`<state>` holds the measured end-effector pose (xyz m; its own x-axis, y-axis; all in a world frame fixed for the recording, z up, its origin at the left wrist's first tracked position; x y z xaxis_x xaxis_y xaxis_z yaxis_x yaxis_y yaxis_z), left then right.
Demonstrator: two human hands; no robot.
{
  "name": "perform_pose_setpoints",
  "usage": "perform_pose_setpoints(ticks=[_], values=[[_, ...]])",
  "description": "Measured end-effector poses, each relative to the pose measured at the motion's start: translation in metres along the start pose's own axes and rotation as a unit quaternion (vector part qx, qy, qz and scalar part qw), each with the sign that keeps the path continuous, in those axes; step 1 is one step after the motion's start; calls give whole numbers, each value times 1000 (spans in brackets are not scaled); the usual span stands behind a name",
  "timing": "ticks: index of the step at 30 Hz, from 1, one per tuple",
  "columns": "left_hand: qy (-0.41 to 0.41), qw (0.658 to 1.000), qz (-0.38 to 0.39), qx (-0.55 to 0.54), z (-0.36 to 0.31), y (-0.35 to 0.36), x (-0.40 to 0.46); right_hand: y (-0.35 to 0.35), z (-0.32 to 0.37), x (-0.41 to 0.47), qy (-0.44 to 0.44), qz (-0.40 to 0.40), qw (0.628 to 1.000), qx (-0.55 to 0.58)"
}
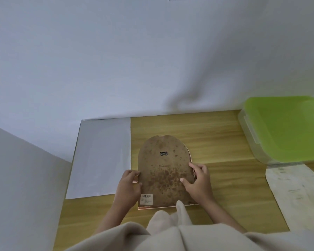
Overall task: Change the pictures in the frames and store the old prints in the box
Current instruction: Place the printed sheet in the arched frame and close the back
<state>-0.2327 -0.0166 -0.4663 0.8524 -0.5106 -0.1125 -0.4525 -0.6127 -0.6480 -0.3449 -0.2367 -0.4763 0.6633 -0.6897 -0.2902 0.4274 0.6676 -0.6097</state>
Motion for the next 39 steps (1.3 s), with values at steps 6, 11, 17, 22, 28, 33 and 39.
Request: perform_pose_setpoints(ticks=[6, 11, 17, 22, 28, 33, 39], values=[[33, 999, 15, 20, 0, -3, 3, -10, -3, 2, -7, 48, 999, 8], [24, 998, 45, 24, -4, -7, 24, -13, -7, 2, -26, 80, 996, -13], [-4, 993, 85, 81, -5, -10, 56, -22, -12, -2, -5, 165, 985, -48], [-10, 992, 90, 93, -5, -6, 61, -32, -18, -20, 9, 212, 973, -89], [-4, 992, 91, 83, -3, -3, 59, -28, -19, -20, 14, 204, 975, -86], [16, 977, 139, 162, -4, -4, 60, -26, -23, -18, 18, 210, 973, -95], [48, 937, 219, 268, -5, -7, 64, -24, -25, -16, 17, 227, 969, -96]])
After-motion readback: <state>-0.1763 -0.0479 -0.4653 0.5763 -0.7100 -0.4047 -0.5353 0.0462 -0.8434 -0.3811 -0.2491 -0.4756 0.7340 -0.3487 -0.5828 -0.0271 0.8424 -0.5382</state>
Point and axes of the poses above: each hand's wrist, its own x-axis towards the middle knuckle, its own y-axis out of the palm, z = x × y, the point moved 2 cm from there along x, towards the middle knuckle, and after that the axes turned 8 degrees about y, right-handed, at the moved point
